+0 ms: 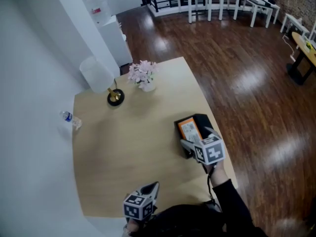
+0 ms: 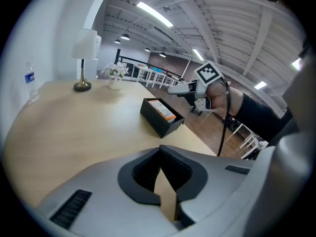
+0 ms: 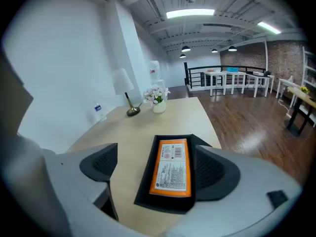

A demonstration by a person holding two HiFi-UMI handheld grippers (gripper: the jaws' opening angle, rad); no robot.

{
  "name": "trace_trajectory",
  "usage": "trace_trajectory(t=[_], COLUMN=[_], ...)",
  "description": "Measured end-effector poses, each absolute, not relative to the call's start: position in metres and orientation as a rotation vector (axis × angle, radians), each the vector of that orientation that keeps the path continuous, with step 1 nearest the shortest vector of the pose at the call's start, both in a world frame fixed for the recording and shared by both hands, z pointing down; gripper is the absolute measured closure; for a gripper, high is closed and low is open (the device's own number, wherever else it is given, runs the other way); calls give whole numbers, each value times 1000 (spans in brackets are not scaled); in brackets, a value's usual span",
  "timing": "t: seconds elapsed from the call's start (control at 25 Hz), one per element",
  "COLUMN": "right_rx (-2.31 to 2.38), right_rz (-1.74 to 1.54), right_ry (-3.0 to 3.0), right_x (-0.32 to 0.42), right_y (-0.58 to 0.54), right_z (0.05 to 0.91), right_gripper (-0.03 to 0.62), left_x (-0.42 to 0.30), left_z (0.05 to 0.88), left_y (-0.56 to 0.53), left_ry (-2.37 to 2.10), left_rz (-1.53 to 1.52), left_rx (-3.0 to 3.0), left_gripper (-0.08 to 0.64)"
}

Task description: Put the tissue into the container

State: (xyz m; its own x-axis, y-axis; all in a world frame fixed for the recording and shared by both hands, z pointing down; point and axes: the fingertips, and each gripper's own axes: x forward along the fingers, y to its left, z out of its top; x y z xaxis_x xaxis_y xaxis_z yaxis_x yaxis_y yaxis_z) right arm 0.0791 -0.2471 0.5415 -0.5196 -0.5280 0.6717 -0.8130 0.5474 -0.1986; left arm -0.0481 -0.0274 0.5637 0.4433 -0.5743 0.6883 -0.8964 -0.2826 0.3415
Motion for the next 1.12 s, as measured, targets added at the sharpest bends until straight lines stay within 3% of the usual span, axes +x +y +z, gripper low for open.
trace_trajectory(t=[0.28,0.52,0.64,0.68,0.76,1.12], right_rx=[1011,964,889,864,814,699], right_rz=[764,871,866,858,844,762], right_ry=[-2321,-2278,-2281,-2291,-2310,-2369], right_x=[81,79,66,60,48,17], right_y=[-155,-83,-54,-45,-30,-3], right_z=[514,542,556,558,562,557], right_gripper=[113,322,524,562,591,591], left_x=[-50,-56,-60,-62,-64,-78], left_z=[557,553,551,551,552,553], left_y=[-22,-10,-1,2,9,32], left_ry=[-1210,-1192,-1186,-1184,-1178,-1188], left_rz=[562,565,561,562,566,567], left_rx=[2042,2084,2096,2099,2100,2098], left_gripper=[560,560,560,560,560,560])
